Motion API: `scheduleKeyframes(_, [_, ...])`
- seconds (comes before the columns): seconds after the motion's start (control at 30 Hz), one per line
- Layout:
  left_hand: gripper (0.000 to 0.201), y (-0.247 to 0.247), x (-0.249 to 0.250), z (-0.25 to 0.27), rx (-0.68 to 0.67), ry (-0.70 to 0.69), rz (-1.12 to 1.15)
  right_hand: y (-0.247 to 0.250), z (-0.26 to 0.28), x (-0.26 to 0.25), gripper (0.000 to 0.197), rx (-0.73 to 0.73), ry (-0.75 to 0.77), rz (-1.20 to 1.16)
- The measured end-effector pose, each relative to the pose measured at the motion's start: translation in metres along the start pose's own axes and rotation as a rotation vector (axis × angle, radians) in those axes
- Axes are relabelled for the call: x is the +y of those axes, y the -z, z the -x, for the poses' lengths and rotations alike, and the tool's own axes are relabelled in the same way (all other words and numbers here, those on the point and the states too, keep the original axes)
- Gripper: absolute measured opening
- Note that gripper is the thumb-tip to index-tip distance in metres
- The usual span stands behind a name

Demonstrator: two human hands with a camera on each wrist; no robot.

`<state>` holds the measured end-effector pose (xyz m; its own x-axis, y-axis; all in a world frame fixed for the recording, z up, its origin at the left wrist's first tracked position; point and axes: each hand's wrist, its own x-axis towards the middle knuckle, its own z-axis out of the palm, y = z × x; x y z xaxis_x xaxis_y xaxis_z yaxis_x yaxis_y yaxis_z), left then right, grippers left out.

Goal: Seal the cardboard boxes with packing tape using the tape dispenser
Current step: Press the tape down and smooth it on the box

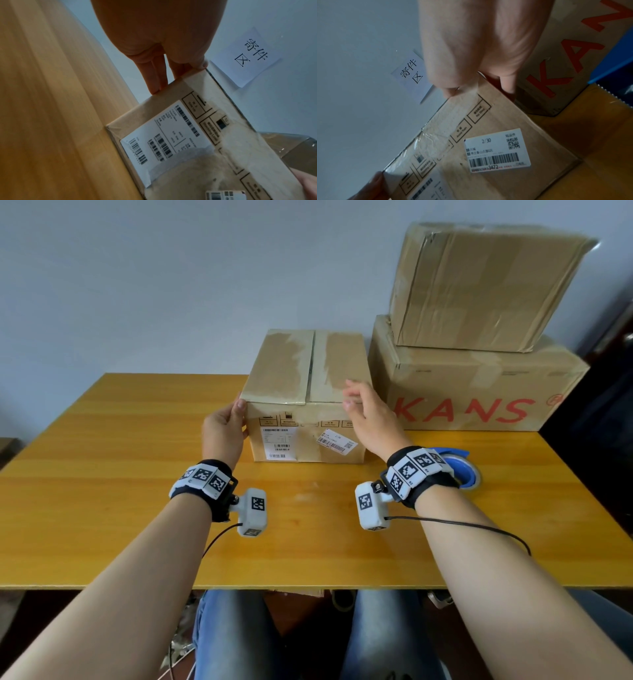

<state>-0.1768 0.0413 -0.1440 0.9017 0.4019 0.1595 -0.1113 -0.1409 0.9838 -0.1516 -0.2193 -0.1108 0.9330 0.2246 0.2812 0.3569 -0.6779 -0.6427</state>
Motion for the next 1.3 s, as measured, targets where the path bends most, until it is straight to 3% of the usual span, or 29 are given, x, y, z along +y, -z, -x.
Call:
scheduleKeyframes(0.27, [0.045, 0.023, 0.027, 0.005, -0.067, 0.013, -0.150, 0.012, 0.007, -0.012, 0.052, -0.125, -0.097, 0.071])
scheduleKeyframes(0.4, [0.058, 0.013, 0.060, 0.017, -0.327, -0.145, -0.463, 0.020, 0.007, -0.030, 0.075, -0.266, -0.420, 0.207])
scheduleKeyframes(0.47, [0.063, 0.001, 0.075, 0.023, -0.397, -0.154, -0.427, 0.023, 0.006, -0.044, 0.084, -0.331, -0.480, 0.186])
scheduleKeyframes(0.57, [0.060, 0.001, 0.079, 0.013, -0.213, -0.145, -0.266, 0.026, 0.005, -0.053, 0.089, -0.347, -0.448, 0.185])
scheduleKeyframes(0.67, [0.028, 0.013, 0.062, -0.009, 0.038, -0.153, -0.332, 0.025, 0.003, -0.045, 0.092, -0.335, -0.398, 0.155])
scheduleKeyframes(0.7, [0.029, 0.017, 0.054, -0.015, 0.067, -0.125, -0.352, 0.025, 0.003, -0.044, 0.091, -0.333, -0.375, 0.143])
scheduleKeyframes(0.8, [0.062, 0.024, 0.041, -0.035, 0.079, -0.003, -0.371, 0.024, 0.005, -0.043, 0.079, -0.307, -0.283, 0.135])
scheduleKeyframes(0.93, [0.080, 0.030, 0.036, -0.049, 0.042, 0.208, -0.219, 0.022, 0.007, -0.043, 0.066, -0.284, -0.203, 0.159])
scheduleKeyframes(1.0, [0.075, 0.032, 0.036, -0.052, -0.012, 0.295, -0.142, 0.025, 0.002, -0.042, 0.061, -0.258, -0.174, 0.158])
scheduleKeyframes(1.1, [0.062, 0.029, 0.034, -0.051, -0.002, 0.317, -0.093, 0.028, -0.005, -0.042, 0.056, -0.249, -0.147, 0.137])
scheduleKeyframes(1.3, [0.046, 0.016, 0.037, -0.036, 0.316, 0.325, -0.273, 0.035, -0.017, -0.046, 0.033, -0.179, -0.092, -0.012])
